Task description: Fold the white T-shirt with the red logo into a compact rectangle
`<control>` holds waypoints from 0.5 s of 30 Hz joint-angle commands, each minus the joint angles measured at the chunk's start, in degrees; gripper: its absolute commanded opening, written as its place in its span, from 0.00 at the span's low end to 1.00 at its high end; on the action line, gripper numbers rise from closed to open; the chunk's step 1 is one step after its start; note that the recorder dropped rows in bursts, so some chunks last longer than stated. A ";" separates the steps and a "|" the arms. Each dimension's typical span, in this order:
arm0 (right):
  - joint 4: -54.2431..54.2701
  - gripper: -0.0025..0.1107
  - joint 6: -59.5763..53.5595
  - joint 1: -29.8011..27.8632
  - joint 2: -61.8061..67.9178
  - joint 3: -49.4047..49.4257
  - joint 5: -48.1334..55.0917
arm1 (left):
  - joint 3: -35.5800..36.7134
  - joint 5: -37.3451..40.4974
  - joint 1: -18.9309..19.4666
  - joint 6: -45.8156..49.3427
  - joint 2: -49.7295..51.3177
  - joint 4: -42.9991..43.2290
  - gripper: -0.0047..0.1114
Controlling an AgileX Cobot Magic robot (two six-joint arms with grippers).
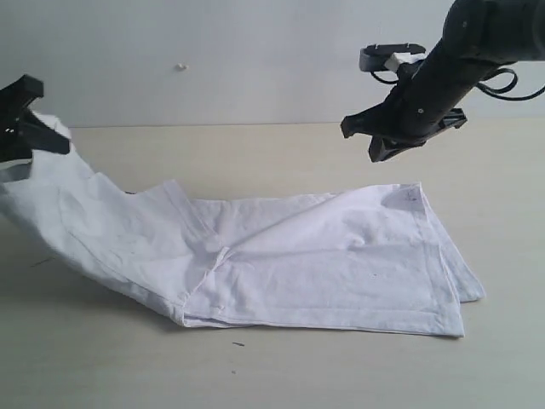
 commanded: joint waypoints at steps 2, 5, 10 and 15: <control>1.73 0.12 -0.55 -0.32 -8.13 -0.39 8.22 | -4.23 0.97 -11.83 -1.34 -2.28 -7.84 0.04; 4.48 0.12 -1.91 -0.32 -12.71 -0.39 11.77 | -8.05 -4.11 -20.41 -3.34 -1.81 -8.64 0.04; 6.28 0.12 -2.08 -0.32 -21.06 -0.39 14.89 | -14.47 -14.29 -33.47 -4.59 2.94 -8.85 0.04; 1.54 0.13 2.89 -0.71 -29.86 -0.39 11.00 | -23.02 -17.01 -42.24 -6.27 12.79 -8.85 0.08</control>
